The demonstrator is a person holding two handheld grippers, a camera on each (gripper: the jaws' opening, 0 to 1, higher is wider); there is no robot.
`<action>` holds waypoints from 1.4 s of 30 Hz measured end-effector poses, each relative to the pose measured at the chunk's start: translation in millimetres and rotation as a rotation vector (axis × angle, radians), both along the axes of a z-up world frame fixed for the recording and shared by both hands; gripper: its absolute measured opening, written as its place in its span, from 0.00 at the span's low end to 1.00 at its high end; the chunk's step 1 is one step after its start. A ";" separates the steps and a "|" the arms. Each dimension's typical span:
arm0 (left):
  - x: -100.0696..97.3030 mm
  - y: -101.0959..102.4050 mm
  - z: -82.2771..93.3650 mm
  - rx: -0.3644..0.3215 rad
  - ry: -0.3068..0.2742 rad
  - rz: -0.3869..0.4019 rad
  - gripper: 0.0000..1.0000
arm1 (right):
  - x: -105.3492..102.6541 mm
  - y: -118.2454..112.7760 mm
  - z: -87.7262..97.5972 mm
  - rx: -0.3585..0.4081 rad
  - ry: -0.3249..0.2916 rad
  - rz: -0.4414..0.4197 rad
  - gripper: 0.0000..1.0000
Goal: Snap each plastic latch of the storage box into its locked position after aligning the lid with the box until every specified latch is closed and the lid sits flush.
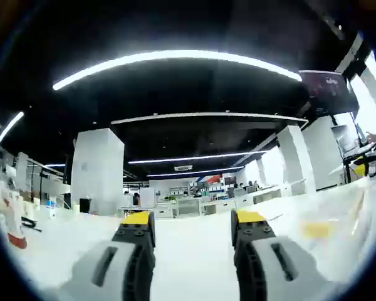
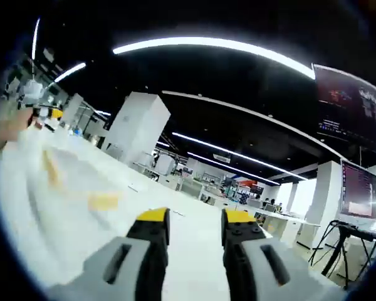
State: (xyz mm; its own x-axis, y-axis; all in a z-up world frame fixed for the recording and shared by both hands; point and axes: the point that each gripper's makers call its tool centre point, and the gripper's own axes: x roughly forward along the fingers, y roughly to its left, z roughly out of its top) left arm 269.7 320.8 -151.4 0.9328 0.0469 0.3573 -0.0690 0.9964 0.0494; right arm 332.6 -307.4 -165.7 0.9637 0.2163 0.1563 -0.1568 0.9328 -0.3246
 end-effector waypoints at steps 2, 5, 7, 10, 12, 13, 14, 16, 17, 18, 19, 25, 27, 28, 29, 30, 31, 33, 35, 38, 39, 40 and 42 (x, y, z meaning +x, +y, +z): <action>0.8 -0.9 -0.3 0.002 0.003 -0.004 0.99 | 0.5 0.1 -1.1 0.000 0.006 -0.001 0.48; 1.2 -1.1 -0.7 0.004 0.006 -0.004 0.99 | 1.4 0.3 -2.0 0.000 0.012 -0.001 0.48; 1.6 -0.4 -1.0 0.002 0.008 -0.004 0.99 | 1.9 0.4 -2.7 -0.002 0.015 -0.003 0.48; 1.5 1.1 -1.3 -0.002 0.010 -0.001 0.99 | 1.7 0.9 -2.9 -0.003 0.017 -0.003 0.48; 1.3 1.3 -1.3 -0.002 0.009 0.001 0.99 | 1.3 1.9 -2.9 -0.004 0.017 -0.003 0.47; 1.5 1.5 -1.3 -0.002 0.010 0.001 0.99 | 1.1 2.1 -2.7 -0.003 0.016 -0.003 0.47; 1.5 1.7 -1.4 -0.002 0.011 0.002 0.99 | 0.9 2.0 -2.5 -0.003 0.014 -0.004 0.47; 1.6 2.0 -1.1 -0.001 0.011 0.001 0.99 | 0.8 1.8 -2.8 -0.004 0.015 -0.006 0.47; 1.6 1.3 -0.6 -0.001 0.009 -0.004 0.99 | 0.8 1.6 -3.1 -0.005 0.017 -0.007 0.47; 1.3 -1.9 1.2 -0.009 -0.002 -0.023 0.99 | 0.8 1.2 -4.2 -0.007 0.023 -0.010 0.47; 1.2 -3.0 1.6 -0.010 -0.004 -0.029 0.99 | 0.7 0.7 -4.5 -0.008 0.025 -0.014 0.47; 2.3 -2.3 -0.2 0.021 0.012 0.004 0.99 | -2.5 -2.1 0.0 -0.003 0.006 -0.021 0.46; 2.3 -4.8 2.2 0.012 -0.003 -0.010 0.99 | -3.6 -5.7 2.5 0.004 -0.002 -0.030 0.45; 2.8 -6.3 2.3 0.007 -0.005 -0.019 0.99 | -4.0 -6.0 2.7 0.004 -0.004 -0.031 0.44; 4.6 -8.2 1.6 0.001 -0.002 -0.029 0.99 | -5.8 -8.6 4.0 0.006 -0.011 -0.041 0.44; 7.0 -10.0 0.3 0.002 0.007 -0.034 0.98 | -6.4 -11.1 5.6 0.010 -0.017 -0.048 0.44; 9.1 -11.5 -1.8 0.010 0.023 -0.034 0.98 | -6.9 -12.2 6.6 0.013 -0.020 -0.050 0.44; 10.8 -12.0 -2.1 0.021 0.036 -0.022 0.98 | -8.5 -13.0 9.3 0.025 -0.031 -0.047 0.44; 9.9 -12.6 -0.6 0.027 0.035 -0.019 0.98 | -8.3 -13.0 10.7 0.029 -0.036 -0.044 0.44; 5.1 -14.5 8.1 0.019 0.010 -0.028 0.97 | -8.6 -12.6 10.7 0.024 -0.037 -0.045 0.43; 4.1 -15.7 10.7 0.016 0.005 -0.036 0.97 | -8.6 -13.0 10.9 0.024 -0.039 -0.048 0.43; 3.3 -17.5 13.2 0.016 0.001 -0.044 0.97 | -9.1 -13.6 11.7 0.020 -0.045 -0.054 0.42; 2.1 -21.2 17.6 0.023 -0.006 -0.049 0.97 | -9.9 -15.1 13.0 0.020 -0.051 -0.060 0.42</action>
